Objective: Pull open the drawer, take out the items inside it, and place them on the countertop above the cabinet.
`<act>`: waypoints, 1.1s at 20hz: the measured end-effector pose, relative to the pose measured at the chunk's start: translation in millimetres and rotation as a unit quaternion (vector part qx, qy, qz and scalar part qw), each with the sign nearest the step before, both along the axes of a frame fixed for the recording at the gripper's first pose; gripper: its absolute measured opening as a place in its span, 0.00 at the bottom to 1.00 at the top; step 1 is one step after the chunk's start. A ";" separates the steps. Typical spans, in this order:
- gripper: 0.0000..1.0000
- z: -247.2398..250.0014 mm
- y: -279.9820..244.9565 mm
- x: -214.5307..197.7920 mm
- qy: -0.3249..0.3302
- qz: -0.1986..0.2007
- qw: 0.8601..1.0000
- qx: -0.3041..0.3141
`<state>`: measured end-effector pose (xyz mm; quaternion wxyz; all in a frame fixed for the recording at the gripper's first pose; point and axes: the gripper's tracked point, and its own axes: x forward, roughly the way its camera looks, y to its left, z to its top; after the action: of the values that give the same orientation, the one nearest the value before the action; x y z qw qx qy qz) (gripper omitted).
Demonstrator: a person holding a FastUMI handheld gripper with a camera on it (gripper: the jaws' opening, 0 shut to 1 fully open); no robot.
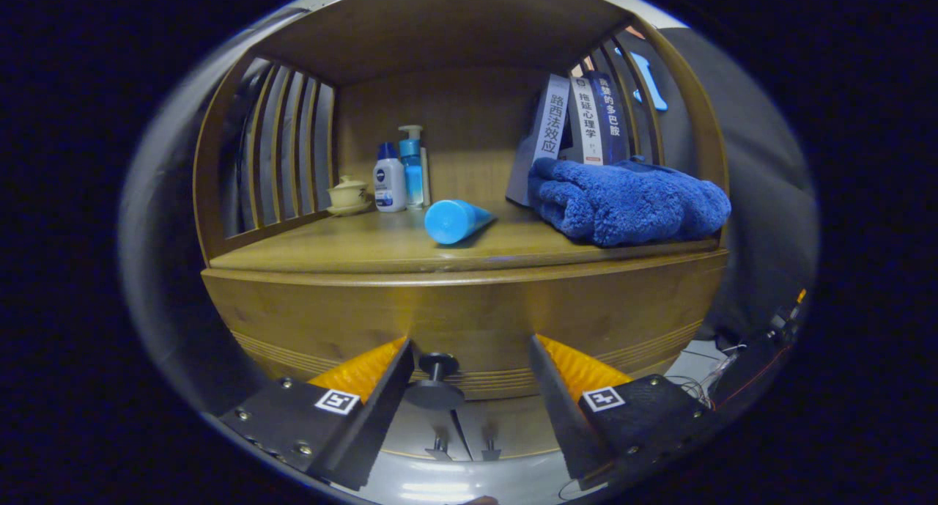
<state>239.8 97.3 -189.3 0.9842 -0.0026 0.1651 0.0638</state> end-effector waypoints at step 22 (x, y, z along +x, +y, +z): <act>0.95 2.1 -2.7 1.1 -0.004 -0.001 1.000 0.014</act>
<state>240.9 94.5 -187.2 0.9848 0.0106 0.1606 0.0654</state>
